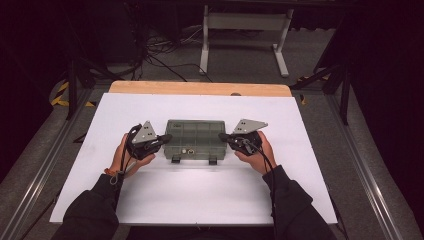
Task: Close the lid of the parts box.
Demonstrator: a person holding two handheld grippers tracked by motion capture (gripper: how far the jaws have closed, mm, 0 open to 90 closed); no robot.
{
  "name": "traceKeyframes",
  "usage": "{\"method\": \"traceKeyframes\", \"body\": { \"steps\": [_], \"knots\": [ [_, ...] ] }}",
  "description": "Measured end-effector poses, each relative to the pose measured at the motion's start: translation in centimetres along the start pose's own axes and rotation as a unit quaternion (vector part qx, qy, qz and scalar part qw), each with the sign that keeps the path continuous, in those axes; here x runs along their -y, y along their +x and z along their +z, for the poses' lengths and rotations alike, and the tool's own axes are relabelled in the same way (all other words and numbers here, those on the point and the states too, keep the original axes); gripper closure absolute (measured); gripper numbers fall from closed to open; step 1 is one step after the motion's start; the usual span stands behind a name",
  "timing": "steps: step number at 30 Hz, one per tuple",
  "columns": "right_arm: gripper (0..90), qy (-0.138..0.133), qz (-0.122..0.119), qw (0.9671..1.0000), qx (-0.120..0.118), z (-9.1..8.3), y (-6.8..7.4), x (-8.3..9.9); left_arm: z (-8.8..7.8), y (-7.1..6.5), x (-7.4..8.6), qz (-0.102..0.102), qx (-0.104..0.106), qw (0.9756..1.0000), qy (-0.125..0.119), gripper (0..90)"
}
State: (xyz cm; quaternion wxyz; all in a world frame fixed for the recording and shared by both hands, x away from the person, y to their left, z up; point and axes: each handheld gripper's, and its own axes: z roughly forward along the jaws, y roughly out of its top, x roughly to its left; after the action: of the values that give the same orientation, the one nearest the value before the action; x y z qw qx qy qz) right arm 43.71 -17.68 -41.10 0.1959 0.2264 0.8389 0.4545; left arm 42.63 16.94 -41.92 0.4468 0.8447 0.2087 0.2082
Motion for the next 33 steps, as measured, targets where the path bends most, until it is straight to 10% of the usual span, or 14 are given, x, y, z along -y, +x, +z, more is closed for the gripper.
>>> {"method": "traceKeyframes", "body": {
  "steps": [33],
  "knots": [
    [90.0, 0.010, -0.006, 0.9998, -0.017, -0.6, 1.5, 1.7, -0.1, -1.1, 1.0, 0.012, 0.009, 0.9998, 0.015, 88.5]
  ]
}}
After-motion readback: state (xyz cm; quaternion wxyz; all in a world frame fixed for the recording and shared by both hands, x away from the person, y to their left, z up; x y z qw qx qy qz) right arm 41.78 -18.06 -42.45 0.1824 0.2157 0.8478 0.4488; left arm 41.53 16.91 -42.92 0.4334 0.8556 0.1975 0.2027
